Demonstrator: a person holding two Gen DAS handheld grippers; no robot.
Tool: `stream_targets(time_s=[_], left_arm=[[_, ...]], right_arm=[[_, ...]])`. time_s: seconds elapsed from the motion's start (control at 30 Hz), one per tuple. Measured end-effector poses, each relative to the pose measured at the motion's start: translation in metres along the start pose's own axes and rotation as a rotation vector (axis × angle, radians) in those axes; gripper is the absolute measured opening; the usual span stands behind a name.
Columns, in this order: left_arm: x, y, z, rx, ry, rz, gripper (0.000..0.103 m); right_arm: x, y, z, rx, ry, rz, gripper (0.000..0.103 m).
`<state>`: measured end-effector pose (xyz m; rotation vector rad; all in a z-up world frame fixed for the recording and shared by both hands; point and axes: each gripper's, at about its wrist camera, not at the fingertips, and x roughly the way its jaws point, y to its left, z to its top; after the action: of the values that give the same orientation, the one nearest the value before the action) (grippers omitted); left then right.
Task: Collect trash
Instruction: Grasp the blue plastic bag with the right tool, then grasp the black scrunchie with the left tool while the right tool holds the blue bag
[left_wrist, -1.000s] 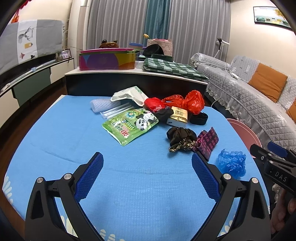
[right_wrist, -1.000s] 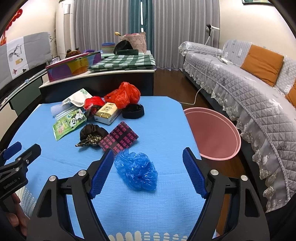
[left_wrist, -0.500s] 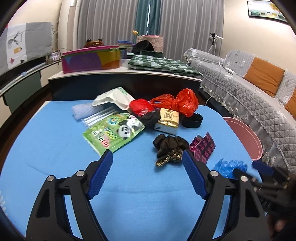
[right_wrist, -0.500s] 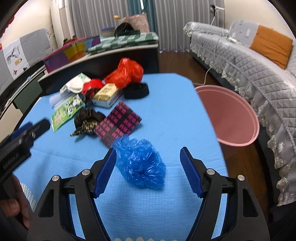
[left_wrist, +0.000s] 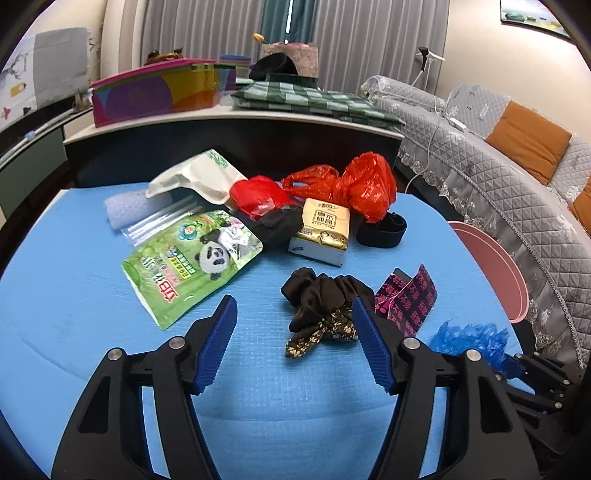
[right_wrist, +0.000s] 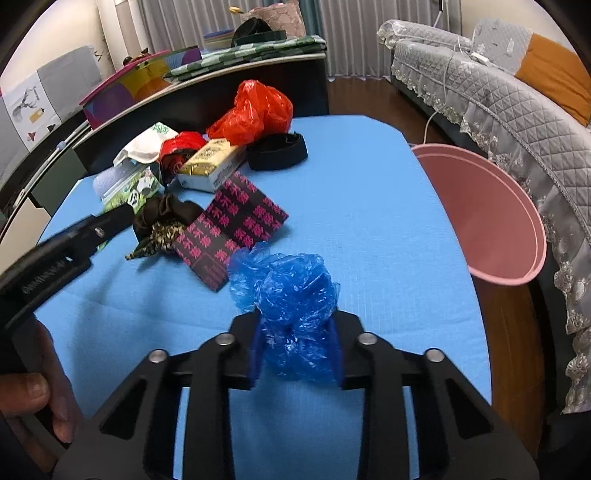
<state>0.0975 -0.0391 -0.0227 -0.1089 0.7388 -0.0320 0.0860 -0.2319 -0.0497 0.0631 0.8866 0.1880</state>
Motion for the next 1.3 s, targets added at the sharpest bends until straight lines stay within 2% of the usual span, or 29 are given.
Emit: stream_targets(time_s=[0.17,0.47,0.57,0.7,0.8,1.07,1.3], left_arm=[[0.011,0.000,0.001,-0.005,0.029,-0.007,0.063],[0.028,-0.004,0.000,-0.014,0.059,-0.008,0.059],[0.034,-0.004,-0.002,-0.022,0.077,-0.023,0.050],[0.033,-0.011,-0.001,0.011,0.073,-0.047,0.028],[0.030,-0.014,-0.001,0.036,0.072,-0.043,0.021],[0.018,-0.002,-0.002,0.020,0.065,-0.031,0.016],[-0.008,0.004,0.000,0.012,0.015,-0.038,0.015]], right_arm=[[-0.005,0.000,0.008,-0.002,-0.042,-0.007,0.020],[-0.004,-0.007,0.013,0.013,-0.048,-0.019,0.020],[-0.004,-0.007,0.013,0.008,-0.053,-0.025,0.020],[-0.005,-0.009,0.016,0.005,-0.067,-0.037,0.020],[-0.009,-0.009,0.018,0.000,-0.082,-0.044,0.020],[-0.025,-0.009,0.025,-0.006,-0.137,-0.062,0.020],[-0.047,-0.011,0.027,-0.013,-0.194,-0.085,0.020]])
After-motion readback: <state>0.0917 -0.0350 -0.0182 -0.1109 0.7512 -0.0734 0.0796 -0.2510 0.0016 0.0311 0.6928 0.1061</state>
